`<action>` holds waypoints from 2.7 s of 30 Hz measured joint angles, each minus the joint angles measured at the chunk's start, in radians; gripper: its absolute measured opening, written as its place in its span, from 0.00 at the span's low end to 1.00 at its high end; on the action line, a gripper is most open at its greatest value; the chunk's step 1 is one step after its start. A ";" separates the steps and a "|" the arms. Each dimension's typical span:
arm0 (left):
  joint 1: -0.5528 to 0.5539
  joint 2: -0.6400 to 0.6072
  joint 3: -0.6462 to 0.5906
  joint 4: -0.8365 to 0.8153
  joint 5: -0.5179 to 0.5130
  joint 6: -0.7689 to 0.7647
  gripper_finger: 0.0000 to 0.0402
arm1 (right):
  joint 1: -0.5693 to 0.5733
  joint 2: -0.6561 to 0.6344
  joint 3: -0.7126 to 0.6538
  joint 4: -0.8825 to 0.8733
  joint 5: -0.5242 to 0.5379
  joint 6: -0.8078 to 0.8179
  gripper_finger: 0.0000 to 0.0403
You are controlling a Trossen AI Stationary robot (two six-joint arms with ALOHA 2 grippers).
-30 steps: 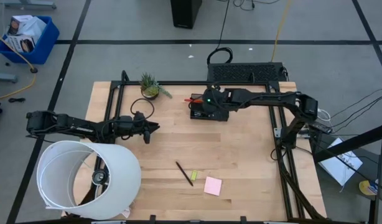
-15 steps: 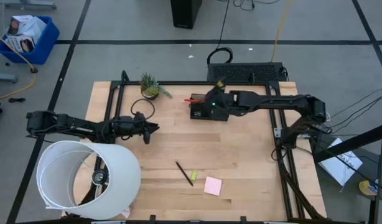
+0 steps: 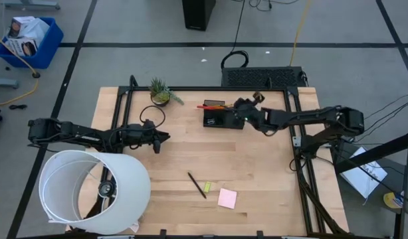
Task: Pick and place office supplies into organizer
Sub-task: Put the orange pencil into the desk organizer, then put the pink sticky notes into the desk organizer
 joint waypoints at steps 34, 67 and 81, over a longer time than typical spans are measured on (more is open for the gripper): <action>-0.045 0.000 0.000 0.031 0.016 -0.006 0.23 | -0.031 0.048 -0.266 0.714 -0.195 0.027 0.00; -0.059 0.000 0.000 -0.010 -0.014 -0.003 0.23 | 0.577 -0.032 -0.266 0.405 -0.282 0.204 0.00; -0.059 0.000 0.000 -0.021 -0.048 0.016 0.23 | 0.939 0.072 -0.208 0.798 -0.251 0.112 0.05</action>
